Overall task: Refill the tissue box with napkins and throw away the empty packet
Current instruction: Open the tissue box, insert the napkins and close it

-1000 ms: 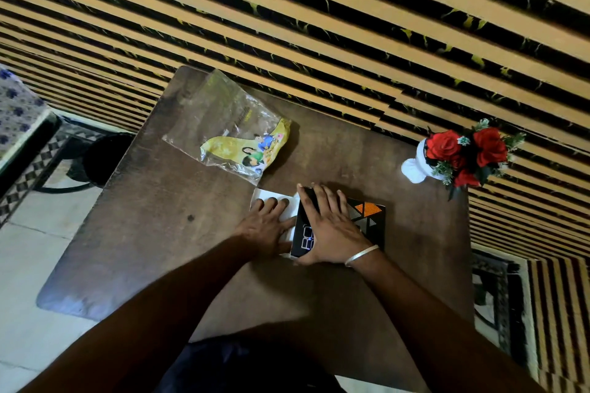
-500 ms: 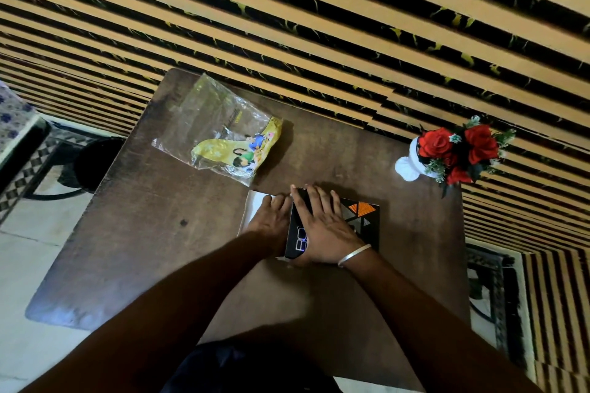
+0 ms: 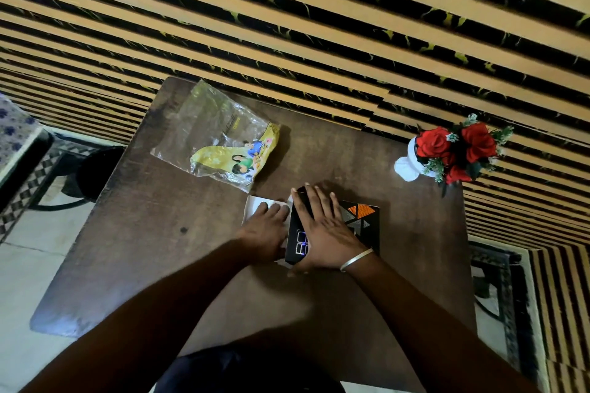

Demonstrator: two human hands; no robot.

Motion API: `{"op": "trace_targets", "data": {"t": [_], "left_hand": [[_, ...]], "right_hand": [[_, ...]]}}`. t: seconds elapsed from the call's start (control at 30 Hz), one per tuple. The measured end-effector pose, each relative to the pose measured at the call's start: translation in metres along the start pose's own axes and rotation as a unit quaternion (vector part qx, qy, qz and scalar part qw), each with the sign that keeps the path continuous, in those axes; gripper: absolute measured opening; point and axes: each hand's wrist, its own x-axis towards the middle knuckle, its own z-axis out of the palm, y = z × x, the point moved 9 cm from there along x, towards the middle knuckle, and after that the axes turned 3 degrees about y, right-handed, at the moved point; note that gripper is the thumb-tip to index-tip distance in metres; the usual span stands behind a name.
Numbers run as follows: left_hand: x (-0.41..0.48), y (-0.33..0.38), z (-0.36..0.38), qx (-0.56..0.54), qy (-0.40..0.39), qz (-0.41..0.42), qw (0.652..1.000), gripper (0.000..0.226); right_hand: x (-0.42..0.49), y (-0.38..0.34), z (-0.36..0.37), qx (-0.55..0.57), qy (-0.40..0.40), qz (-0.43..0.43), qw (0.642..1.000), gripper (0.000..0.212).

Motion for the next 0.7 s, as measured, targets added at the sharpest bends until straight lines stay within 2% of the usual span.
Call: {"op": "trace_targets", "data": {"t": [0.03, 0.1, 0.17, 0.23, 0.3, 0.37, 0.5, 0.57, 0.7], "left_hand": [[-0.008, -0.01, 0.001, -0.03, 0.012, -0.017, 0.999, 0.064], [-0.029, -0.042, 0.005, -0.095, 0.051, -0.117, 0.987, 0.067], [-0.053, -0.074, 0.01, -0.149, 0.096, -0.251, 0.952, 0.068], [-0.071, -0.09, 0.017, -0.208, 0.131, -0.331, 0.911, 0.062], [-0.079, -0.091, 0.022, -0.275, 0.156, -0.352, 0.881, 0.056], [-0.082, -0.087, 0.023, -0.311, 0.162, -0.358, 0.866, 0.048], [-0.076, -0.083, 0.024, -0.317, 0.141, -0.358, 0.867, 0.042], [-0.074, -0.083, 0.025, -0.316, 0.137, -0.351, 0.871, 0.038], [-0.075, -0.086, 0.027, -0.322, 0.135, -0.358, 0.866, 0.032]], "right_hand": [[-0.002, 0.0, 0.001, -0.001, 0.002, -0.003, 1.0, 0.155], [-0.003, 0.0, 0.002, -0.005, 0.002, -0.007, 1.0, 0.156], [-0.003, -0.001, 0.002, -0.011, 0.001, -0.012, 1.0, 0.156], [0.0, -0.007, 0.0, -0.013, 0.002, -0.026, 1.0, 0.156], [0.005, -0.014, 0.002, -0.004, -0.004, -0.039, 0.999, 0.156], [0.01, -0.019, 0.005, -0.001, -0.004, -0.048, 0.999, 0.158], [0.016, -0.025, 0.005, 0.0, 0.007, -0.046, 0.999, 0.155], [0.017, -0.026, 0.004, -0.008, 0.02, -0.047, 0.999, 0.147], [0.013, -0.028, 0.002, -0.02, 0.054, -0.056, 0.997, 0.115]]}}
